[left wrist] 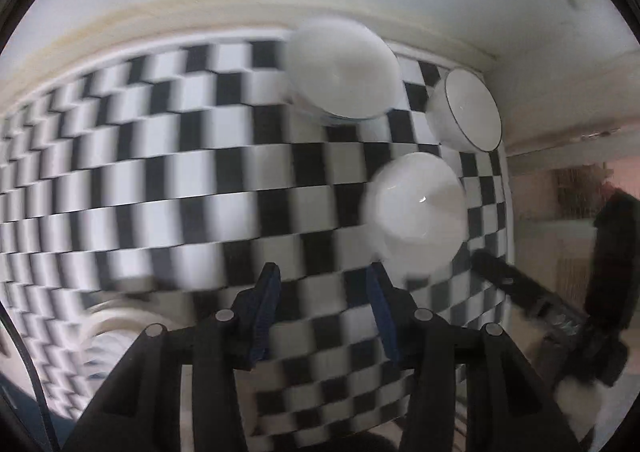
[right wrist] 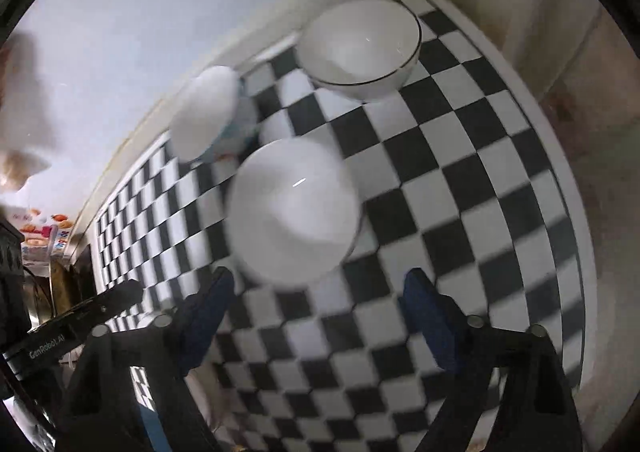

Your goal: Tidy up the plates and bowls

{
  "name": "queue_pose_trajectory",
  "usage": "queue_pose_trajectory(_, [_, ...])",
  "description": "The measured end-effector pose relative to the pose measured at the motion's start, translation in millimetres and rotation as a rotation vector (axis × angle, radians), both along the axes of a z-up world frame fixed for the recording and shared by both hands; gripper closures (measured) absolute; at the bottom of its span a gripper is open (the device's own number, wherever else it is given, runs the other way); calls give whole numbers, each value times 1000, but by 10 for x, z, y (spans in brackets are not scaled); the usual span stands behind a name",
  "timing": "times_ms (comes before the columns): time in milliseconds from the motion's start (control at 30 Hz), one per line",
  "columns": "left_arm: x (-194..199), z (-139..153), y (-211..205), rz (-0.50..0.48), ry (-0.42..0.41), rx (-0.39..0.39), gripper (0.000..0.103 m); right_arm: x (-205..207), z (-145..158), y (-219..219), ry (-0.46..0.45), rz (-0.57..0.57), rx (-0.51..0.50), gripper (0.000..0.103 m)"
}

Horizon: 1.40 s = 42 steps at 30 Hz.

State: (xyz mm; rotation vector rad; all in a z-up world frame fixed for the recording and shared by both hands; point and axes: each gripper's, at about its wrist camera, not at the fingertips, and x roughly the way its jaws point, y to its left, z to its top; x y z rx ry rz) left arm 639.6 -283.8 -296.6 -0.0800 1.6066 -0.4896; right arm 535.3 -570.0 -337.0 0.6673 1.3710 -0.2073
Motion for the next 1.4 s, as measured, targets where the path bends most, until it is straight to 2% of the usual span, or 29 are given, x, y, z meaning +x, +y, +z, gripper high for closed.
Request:
queue_pose_trajectory(33, [52,-127,-118,2,27,0,61,84,-140,-85,13,7,18,33])
queue_pose_trajectory(100, [121,-329,-307,-3,52,8,62,208,-365,-187,41,17,41,42])
queue_pose_trajectory(133, [149,-430,-409,-8,55,16,63,276,-485,-233,58,25,53,51])
queue_pose_trajectory(200, [187,-541,-545,-27,65,27,72,372,-651,-285,77,43,67,62])
queue_pose_trajectory(267, [195,-636,-663,-51,61,54,75,433,-778,-312,93,60,82,72])
queue_pose_trajectory(333, [187,-709,-739,-69,61,63,84,478,-860,-330,106,78,82,87])
queue_pose_trajectory(367, [178,-741,-770,-75,65,66,88,484,-878,-320,111,87,77,91])
queue_pose_trajectory(400, [172,-755,-784,-75,61,74,88,491,-889,-308,111,96,72,93])
queue_pose_trajectory(567, [129,-712,-776,-61,50,74,88,449,-850,-267,102,119,42,93])
queue_pose_trajectory(767, [-68,-455,-615,-63,32,55,88,253,-613,-99,83,151,38,93])
queue_pose_trajectory(900, [-312,-258,-473,-80,10,53,88,21,-396,110,62,198,32,93])
queue_pose_trajectory(1067, [-638,-151,-184,-79,18,60,88,-253,-285,349,63,247,44,93])
queue_pose_trajectory(1167, [-809,-150,-49,-73,26,74,88,-430,-256,413,67,264,65,93])
queue_pose_trajectory(1400, [-1055,-367,29,-50,70,106,88,-635,-396,613,98,290,93,93])
